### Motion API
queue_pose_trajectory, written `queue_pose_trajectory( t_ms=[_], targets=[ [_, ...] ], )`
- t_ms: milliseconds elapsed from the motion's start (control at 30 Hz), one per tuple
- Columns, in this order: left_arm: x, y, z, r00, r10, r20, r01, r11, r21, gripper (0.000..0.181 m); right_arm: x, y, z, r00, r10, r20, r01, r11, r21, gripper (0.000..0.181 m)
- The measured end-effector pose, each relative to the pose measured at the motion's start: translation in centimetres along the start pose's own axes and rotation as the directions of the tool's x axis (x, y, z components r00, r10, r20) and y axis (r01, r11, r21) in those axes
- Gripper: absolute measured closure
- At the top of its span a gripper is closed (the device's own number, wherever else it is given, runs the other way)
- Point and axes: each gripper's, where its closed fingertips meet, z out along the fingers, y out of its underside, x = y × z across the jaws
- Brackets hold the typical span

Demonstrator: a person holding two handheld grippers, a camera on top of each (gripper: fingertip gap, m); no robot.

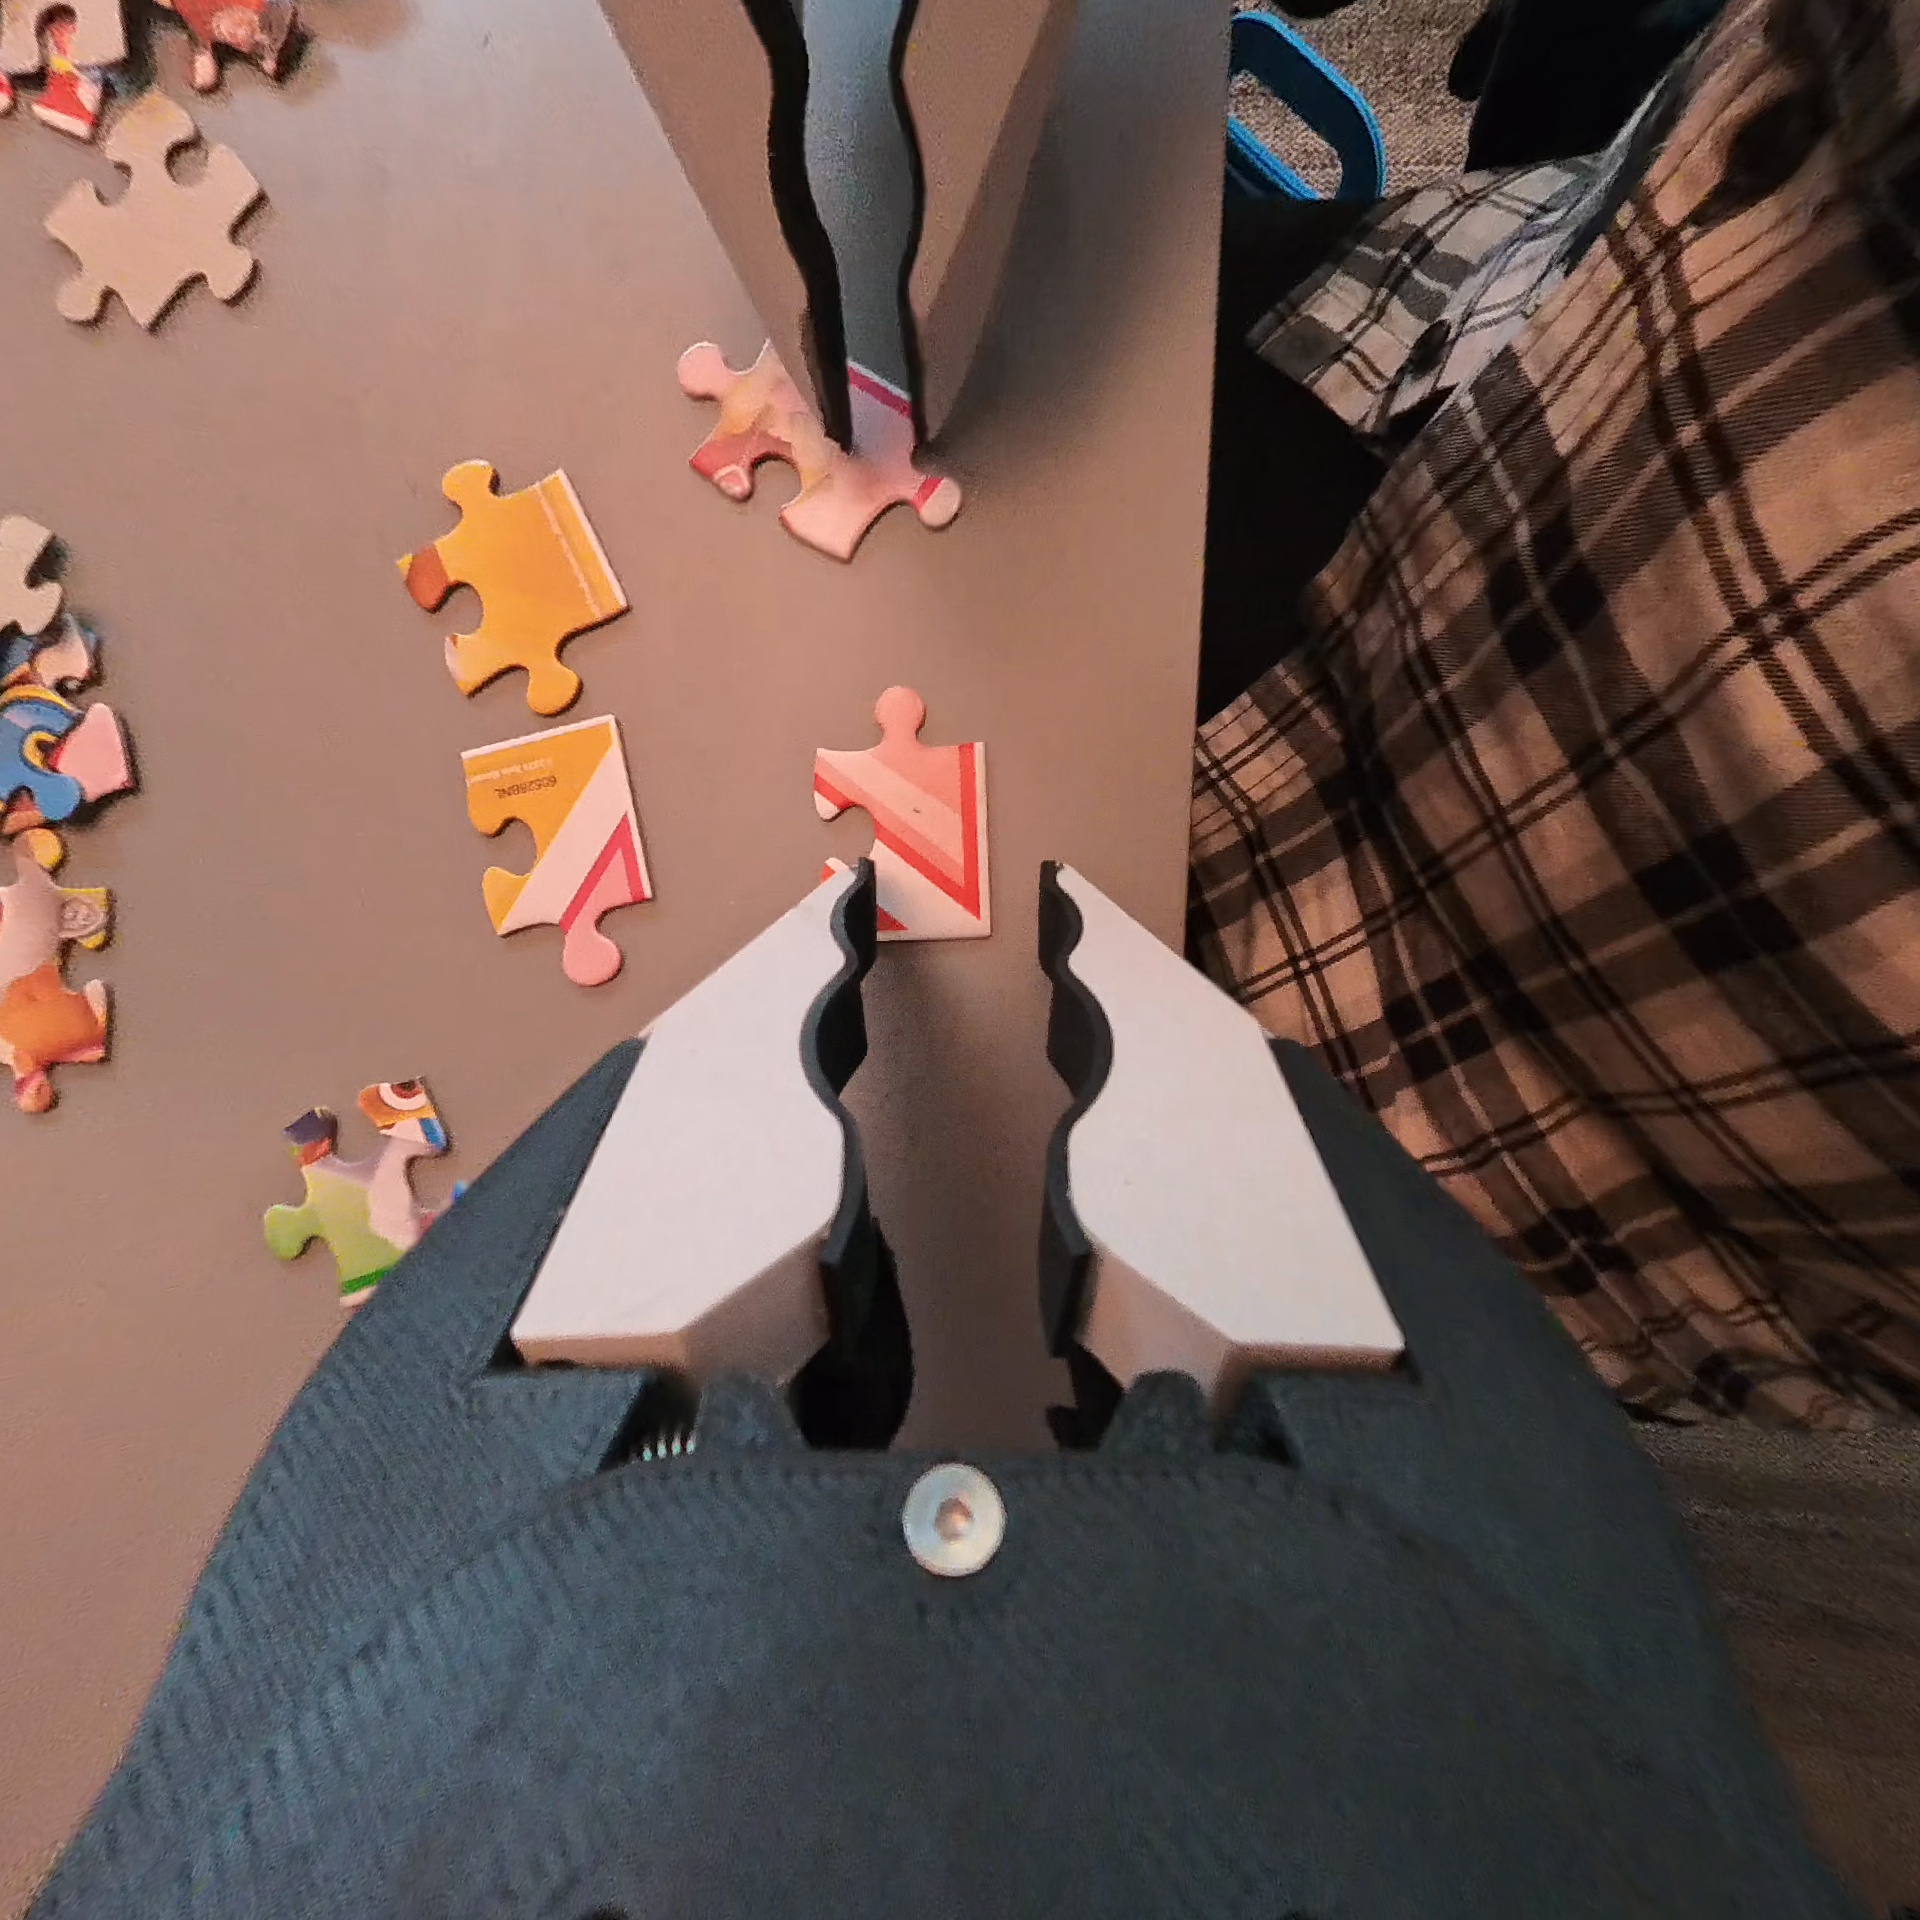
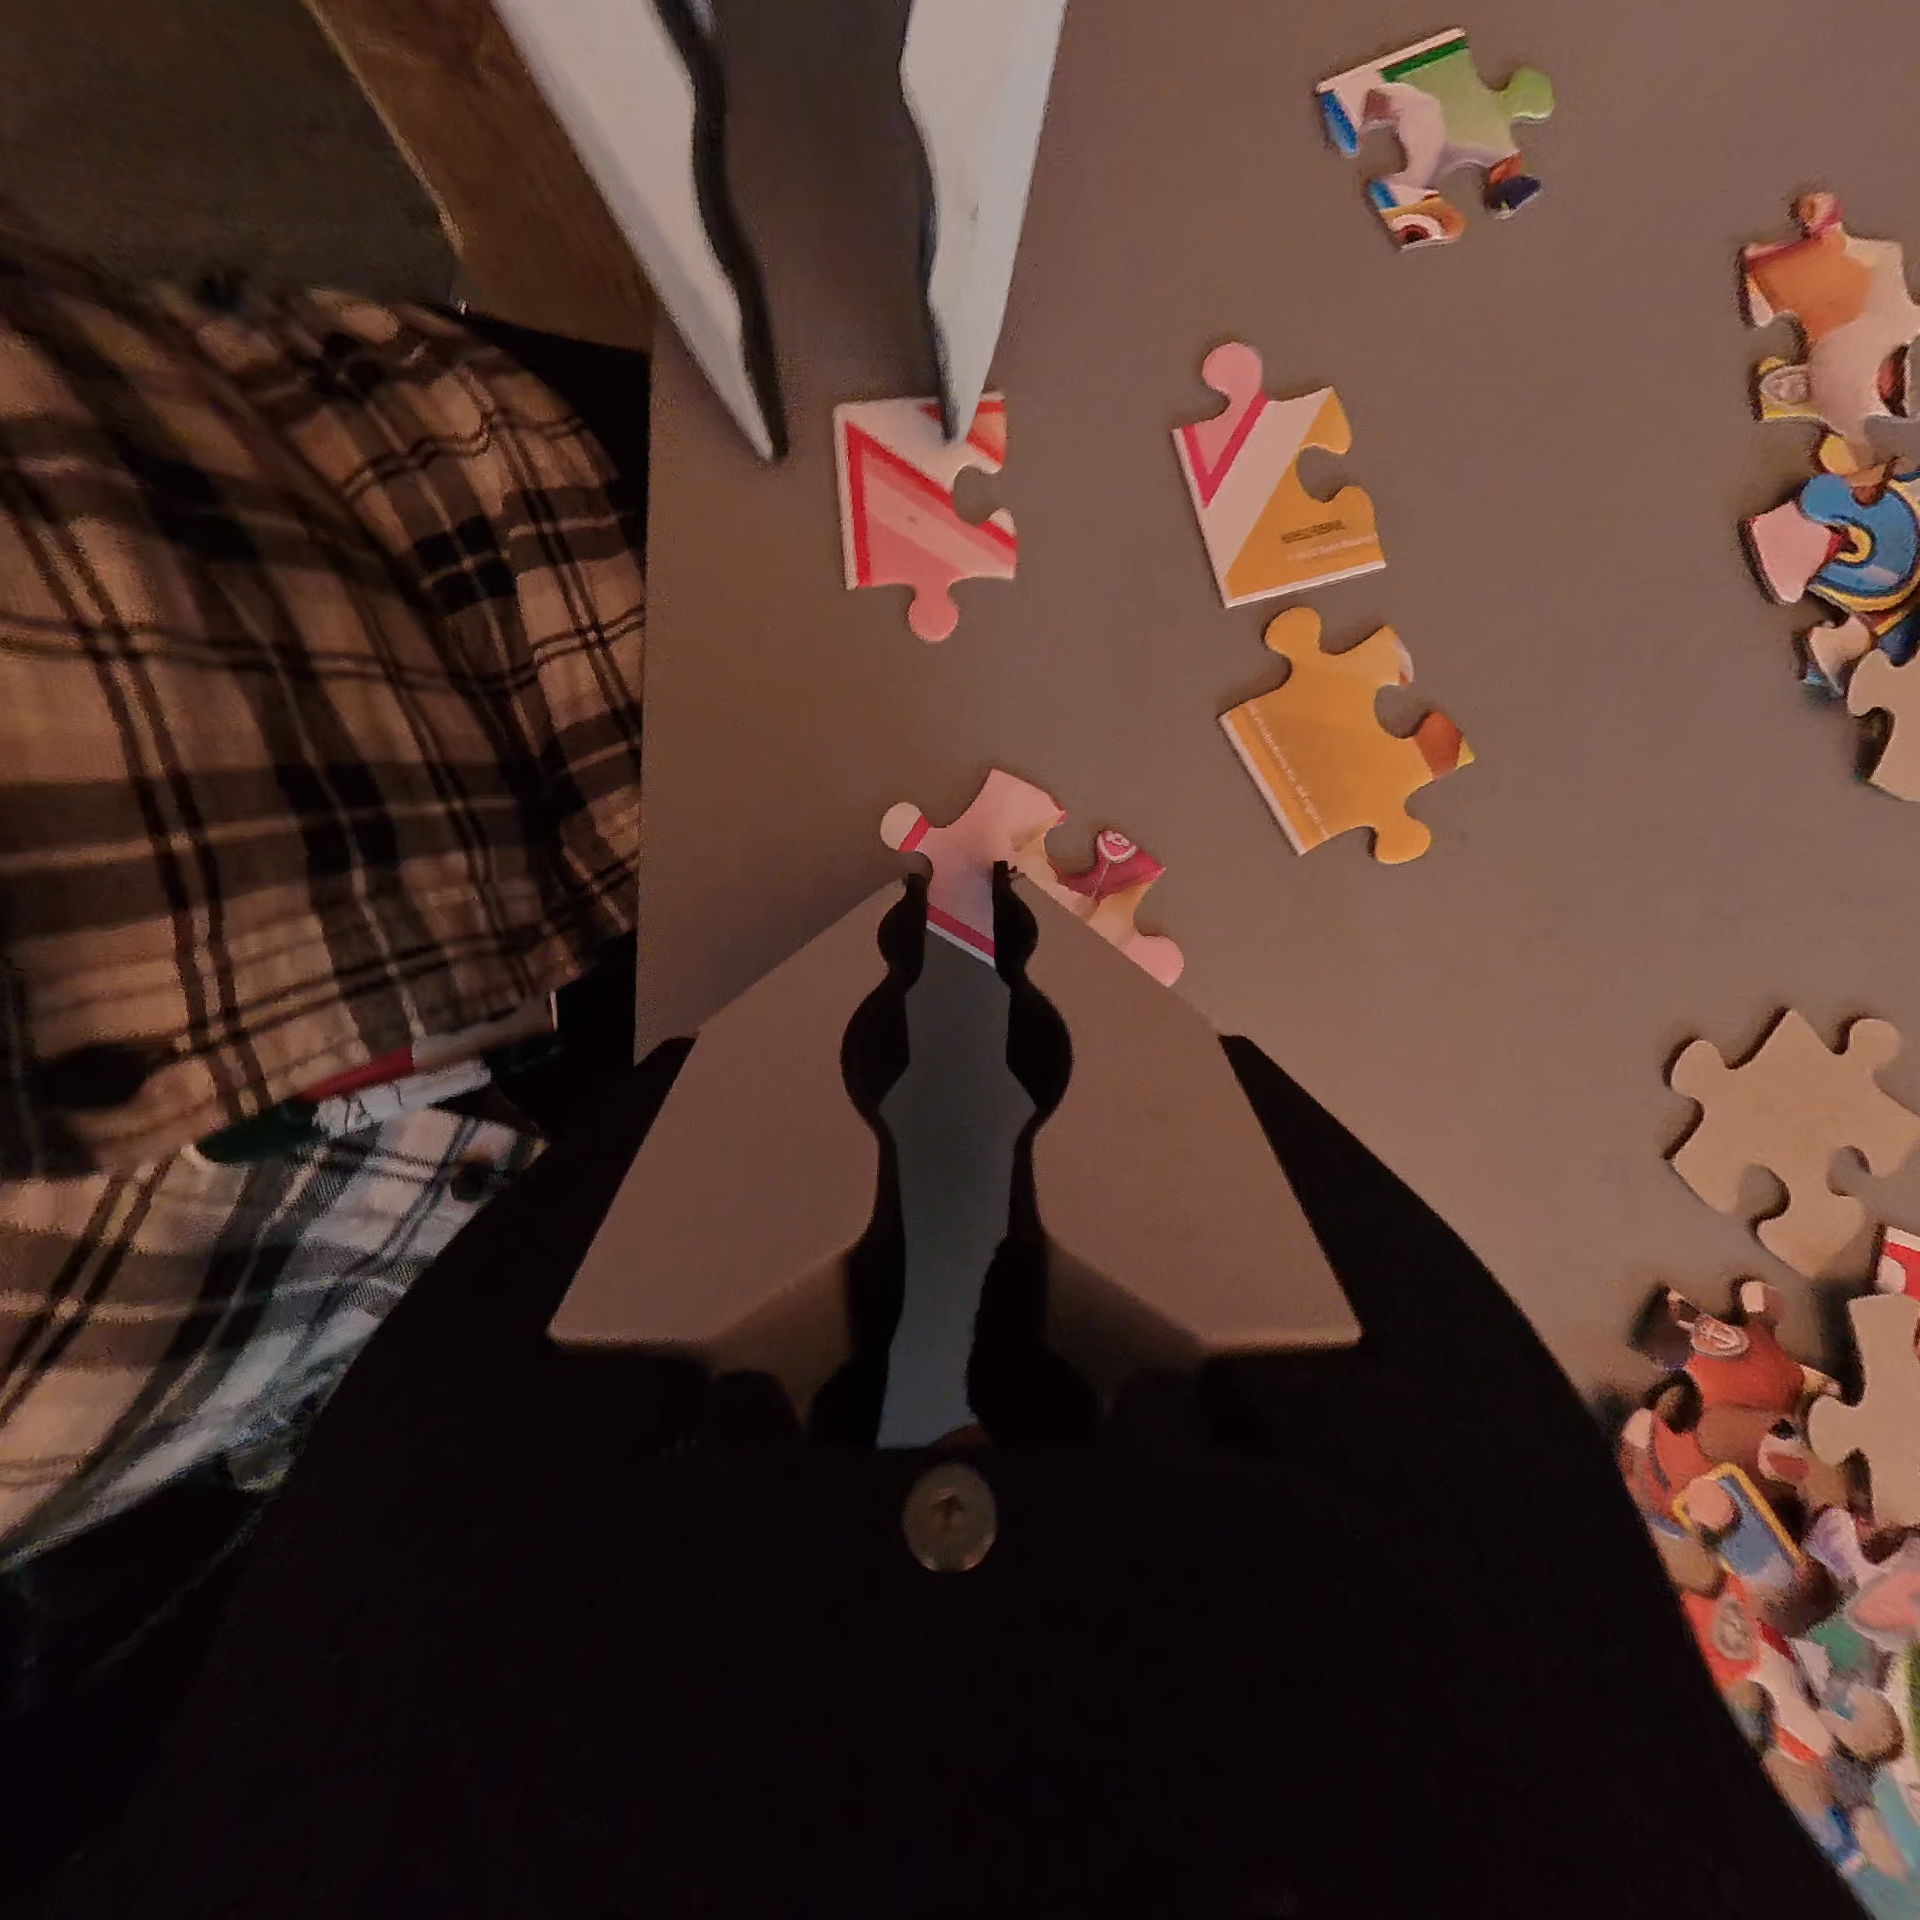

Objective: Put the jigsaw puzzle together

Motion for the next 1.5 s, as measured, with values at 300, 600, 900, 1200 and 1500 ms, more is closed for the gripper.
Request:
queue_pose_trajectory(
  t_ms=[300,600,900,1200,1500],
  targets=[
    [0.9,-0.5,0.0,1.0,-0.023,0.004,0.023,0.998,0.055,0.15,1.1,-0.7,0.3,0.999,0.021,-0.048,-0.02,0.999,0.025,0.164],
    [0.6,1.3,-1.0,0.996,-0.087,0.002,0.086,0.995,0.045,0.152,-0.3,-1.4,0.3,0.986,0.163,0.017,-0.164,0.984,0.068,0.152],
    [-0.3,1.3,-1.9,0.993,-0.1,0.07,0.092,0.991,0.102,0.147,1.1,-0.1,0.1,0.997,0.068,-0.034,-0.067,0.998,0.018,0.151],
    [-0.9,2.0,-1.3,0.976,-0.192,0.102,0.181,0.978,0.106,0.15,1.7,0.9,-0.7,0.927,0.345,-0.149,-0.339,0.938,0.069,0.174],
    [-1.2,1.2,-1.6,0.967,-0.206,0.152,0.181,0.97,0.162,0.148,1.2,-0.2,-0.1,0.95,0.22,-0.224,-0.214,0.976,0.05,0.163]
  ],
)
